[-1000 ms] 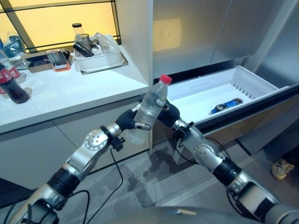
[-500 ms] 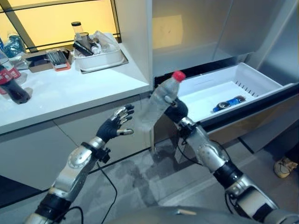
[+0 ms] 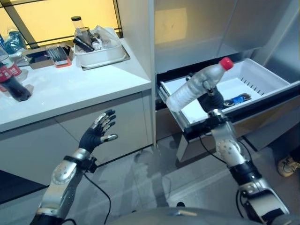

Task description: Take the drinks into the refrigerator

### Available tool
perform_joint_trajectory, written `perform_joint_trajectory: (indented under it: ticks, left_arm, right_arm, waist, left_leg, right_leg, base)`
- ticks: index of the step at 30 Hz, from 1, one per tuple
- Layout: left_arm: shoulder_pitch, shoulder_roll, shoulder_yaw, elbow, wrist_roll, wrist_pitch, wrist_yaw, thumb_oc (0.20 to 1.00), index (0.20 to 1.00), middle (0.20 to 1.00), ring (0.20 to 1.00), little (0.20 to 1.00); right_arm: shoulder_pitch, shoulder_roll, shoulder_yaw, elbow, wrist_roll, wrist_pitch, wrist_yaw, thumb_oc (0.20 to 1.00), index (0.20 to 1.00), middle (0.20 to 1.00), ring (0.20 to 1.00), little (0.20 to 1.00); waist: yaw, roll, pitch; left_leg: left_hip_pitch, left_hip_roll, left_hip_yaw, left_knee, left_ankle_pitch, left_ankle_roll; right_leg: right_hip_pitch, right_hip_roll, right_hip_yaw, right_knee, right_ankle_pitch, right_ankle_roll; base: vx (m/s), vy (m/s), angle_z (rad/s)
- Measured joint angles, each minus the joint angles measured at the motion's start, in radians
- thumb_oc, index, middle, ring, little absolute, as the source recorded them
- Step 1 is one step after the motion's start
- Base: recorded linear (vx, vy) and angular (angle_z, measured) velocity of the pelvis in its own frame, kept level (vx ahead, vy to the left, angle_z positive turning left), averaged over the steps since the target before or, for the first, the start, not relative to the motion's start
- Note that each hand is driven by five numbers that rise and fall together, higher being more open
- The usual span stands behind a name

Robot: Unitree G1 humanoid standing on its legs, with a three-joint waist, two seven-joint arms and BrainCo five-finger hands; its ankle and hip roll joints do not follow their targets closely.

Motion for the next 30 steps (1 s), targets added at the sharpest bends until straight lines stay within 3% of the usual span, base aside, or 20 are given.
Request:
perform_joint_trajectory:
  ticks: [6, 10, 18, 25, 30]
  left_arm:
    - [0.004, -0.020, 0.034, -0.010, -0.001, -0.033, -0.004, 1.000, 1.000, 1.000, 1.000, 1.000]
    - [0.008, -0.023, 0.041, -0.010, -0.014, -0.039, -0.005, 1.000, 1.000, 1.000, 1.000, 1.000]
    - [-0.009, 0.023, 0.035, -0.010, -0.108, -0.060, -0.019, 1.000, 1.000, 1.000, 1.000, 1.000]
    - [-0.056, 0.046, 0.030, -0.010, -0.132, -0.066, -0.026, 1.000, 1.000, 1.000, 1.000, 1.000]
    - [-0.091, 0.074, 0.013, -0.010, -0.161, -0.075, -0.026, 1.000, 1.000, 1.000, 1.000, 1.000]
  right_arm:
    - [0.000, -0.111, -0.038, -0.007, -0.043, -0.004, -0.016, 0.200, 0.200, 0.200, 0.200, 0.200]
    - [-0.013, -0.264, -0.044, 0.004, -0.050, -0.004, -0.023, 0.200, 0.200, 0.200, 0.200, 0.200]
    - [-0.285, -0.460, -0.022, 0.311, -0.070, -0.001, -0.055, 0.200, 0.200, 0.200, 0.200, 0.200]
    - [-0.478, -0.523, 0.079, 0.480, -0.071, 0.007, -0.060, 0.200, 0.200, 0.200, 0.200, 0.200]
    - [-0.536, -0.522, 0.093, 0.616, -0.146, 0.019, -0.085, 0.200, 0.200, 0.200, 0.200, 0.200]
  waist:
    - [0.022, -0.009, 0.014]
    - [0.024, -0.017, 0.031]
    - [0.024, -0.023, 0.094]
    - [0.033, 0.009, 0.142]
    - [0.073, 0.032, 0.181]
  left_leg:
    - [-0.018, -0.002, -0.003, 0.000, 0.000, 0.000]
    - [-0.044, -0.003, -0.011, 0.001, 0.002, 0.002]
    - [-0.146, -0.008, -0.036, 0.030, 0.005, 0.000]
    - [-0.194, -0.009, -0.060, 0.037, 0.007, -0.001]
    - [-0.217, -0.015, -0.072, 0.045, 0.007, -0.001]
  right_leg:
    - [-0.015, -0.001, -0.003, 0.001, 0.002, -0.002]
    - [-0.036, -0.003, -0.015, 0.006, 0.002, -0.002]
    - [-0.114, -0.009, -0.035, 0.006, 0.011, -0.006]
    - [-0.148, -0.011, -0.056, 0.007, 0.011, -0.006]
    - [-0.161, -0.016, -0.065, 0.007, 0.010, -0.005]
  base:
    - [-0.01, -0.005, 0.01]
    - [-0.04, -0.015, 0.07]
    - [-0.05, -0.034, 0.07]
    - [-0.02, -0.055, 0.08]
    - [-0.04, -0.032, 0.06]
